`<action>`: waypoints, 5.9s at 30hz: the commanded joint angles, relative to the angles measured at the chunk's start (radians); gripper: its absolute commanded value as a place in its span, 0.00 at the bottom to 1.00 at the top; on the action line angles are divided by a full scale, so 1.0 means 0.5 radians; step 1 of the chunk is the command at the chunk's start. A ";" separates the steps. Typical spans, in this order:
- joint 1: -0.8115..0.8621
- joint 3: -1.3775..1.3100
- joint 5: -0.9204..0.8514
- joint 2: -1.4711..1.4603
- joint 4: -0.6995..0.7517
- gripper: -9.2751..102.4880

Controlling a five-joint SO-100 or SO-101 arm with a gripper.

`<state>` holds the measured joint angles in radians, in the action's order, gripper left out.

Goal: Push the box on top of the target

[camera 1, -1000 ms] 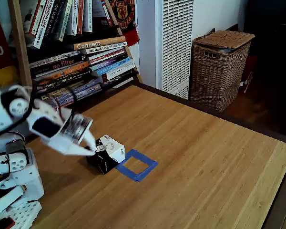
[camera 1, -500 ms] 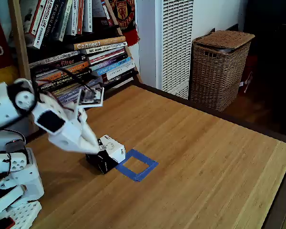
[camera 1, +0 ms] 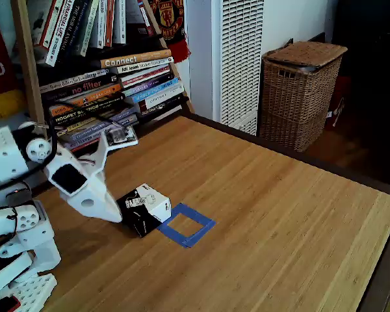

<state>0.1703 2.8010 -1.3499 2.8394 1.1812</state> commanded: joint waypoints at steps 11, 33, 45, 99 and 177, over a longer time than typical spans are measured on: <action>-0.163 0.040 -0.267 -0.163 -0.031 0.08; -0.199 -0.095 -0.209 -0.816 -0.555 0.08; -0.227 -0.319 -0.104 -1.052 -0.555 0.08; 0.071 -0.976 -0.055 -1.862 -0.620 0.08; -0.469 -1.549 2.433 -2.451 -0.881 0.08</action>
<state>-0.0752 2.0310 -0.1212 1.5861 0.7532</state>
